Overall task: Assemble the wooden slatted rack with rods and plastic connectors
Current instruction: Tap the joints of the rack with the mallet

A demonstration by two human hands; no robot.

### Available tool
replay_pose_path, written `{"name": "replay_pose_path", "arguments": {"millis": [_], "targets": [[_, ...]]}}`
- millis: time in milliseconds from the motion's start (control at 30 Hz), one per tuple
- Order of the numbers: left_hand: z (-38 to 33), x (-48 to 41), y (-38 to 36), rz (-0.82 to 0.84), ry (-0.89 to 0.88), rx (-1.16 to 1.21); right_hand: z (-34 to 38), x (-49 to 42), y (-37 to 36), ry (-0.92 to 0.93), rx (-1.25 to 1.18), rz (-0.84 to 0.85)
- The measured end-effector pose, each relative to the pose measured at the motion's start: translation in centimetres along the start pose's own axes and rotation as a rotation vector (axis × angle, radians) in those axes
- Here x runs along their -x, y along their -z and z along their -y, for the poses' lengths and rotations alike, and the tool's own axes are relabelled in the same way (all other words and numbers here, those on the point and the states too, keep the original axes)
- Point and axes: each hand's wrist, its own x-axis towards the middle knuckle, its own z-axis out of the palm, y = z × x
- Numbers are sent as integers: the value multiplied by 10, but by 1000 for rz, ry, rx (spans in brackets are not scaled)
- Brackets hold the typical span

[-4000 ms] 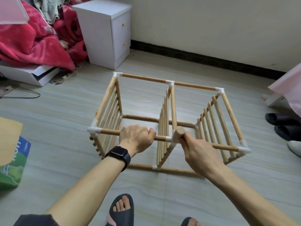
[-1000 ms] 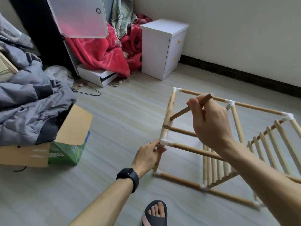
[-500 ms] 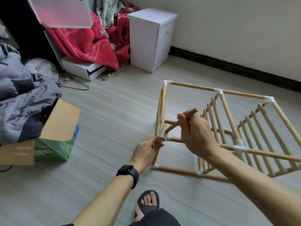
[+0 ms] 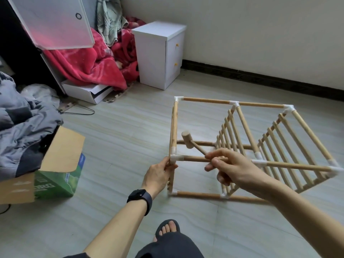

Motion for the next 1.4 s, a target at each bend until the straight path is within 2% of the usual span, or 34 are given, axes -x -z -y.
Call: {"name": "replay_pose_path", "arguments": {"millis": [67, 133, 200, 333, 367, 467, 533, 600, 700, 800, 900, 967, 1067, 1133, 1200, 1300, 1400], "targets": [[-1, 0, 0, -2, -9, -15, -13, 2, 0, -4, 132, -2], [-1, 0, 1, -11, -18, -35, -25, 0, 0, 36, 401, -61], [-1, 0, 1, -15, -18, -52, -31, 0, -4, 165, 556, -147], [-3, -1, 3, -7, -5, -56, -33, -3, -11, 500, 576, -333], [-2, -1, 3, -6, -2, -55, -35, -6, -11, 531, 647, -333], [-1, -1, 2, -3, -8, -57, -41, -13, -14, 430, 962, -211], [-1, -2, 2, 4, -17, -60, -41, -14, -17, 549, 914, -283], [-3, -1, 4, -6, -19, -62, -39, -14, -20, 582, 910, -312], [-2, -1, 3, -19, -20, -64, -41, -17, -21, 457, 1000, -252], [-2, -1, 6, 29, -30, -51, -44, -15, -20, 518, 914, -301], [-5, -1, 17, 78, -33, -47, -39, -17, -10, 356, 937, -200], [-8, -4, 31, 60, -42, -52, -34, -17, 4, 366, 852, -299], [-17, -25, 58, -72, -3, 91, -29, -20, 32, 404, 671, -553], [-30, -49, 69, -121, 51, 103, -33, -29, 52, 317, 672, -655], [-51, -74, 72, -75, 94, 91, -44, -40, 71, 160, 725, -739], [-80, -96, 59, 57, 137, 2, -66, -43, 84, -58, 702, -767], [-93, -97, 38, 87, 131, -97, -88, -32, 79, -81, 762, -702]]}}
